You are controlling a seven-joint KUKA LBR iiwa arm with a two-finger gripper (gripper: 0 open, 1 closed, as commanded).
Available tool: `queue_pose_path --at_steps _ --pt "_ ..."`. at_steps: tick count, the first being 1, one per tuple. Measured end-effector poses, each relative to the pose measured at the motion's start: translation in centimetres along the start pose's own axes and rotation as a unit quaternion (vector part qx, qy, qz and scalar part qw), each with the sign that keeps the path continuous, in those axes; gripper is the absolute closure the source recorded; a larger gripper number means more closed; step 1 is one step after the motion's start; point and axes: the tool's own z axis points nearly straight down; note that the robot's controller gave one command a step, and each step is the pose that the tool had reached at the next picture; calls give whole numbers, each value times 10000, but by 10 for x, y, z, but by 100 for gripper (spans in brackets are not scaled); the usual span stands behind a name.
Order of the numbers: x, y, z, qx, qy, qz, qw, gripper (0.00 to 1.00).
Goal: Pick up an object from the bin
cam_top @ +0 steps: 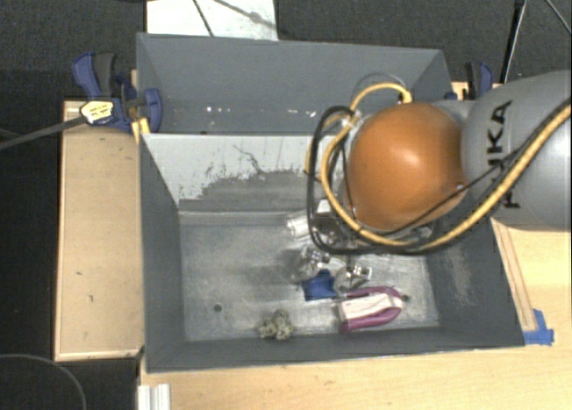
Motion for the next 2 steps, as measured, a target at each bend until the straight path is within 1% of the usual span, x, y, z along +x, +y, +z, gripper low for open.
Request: queue_pose_path --at_steps 1,2 --pt "0 -2 -53 -5 4 -199 9998 100" --pt "13 1 -46 -46 32 -997 9950 100"
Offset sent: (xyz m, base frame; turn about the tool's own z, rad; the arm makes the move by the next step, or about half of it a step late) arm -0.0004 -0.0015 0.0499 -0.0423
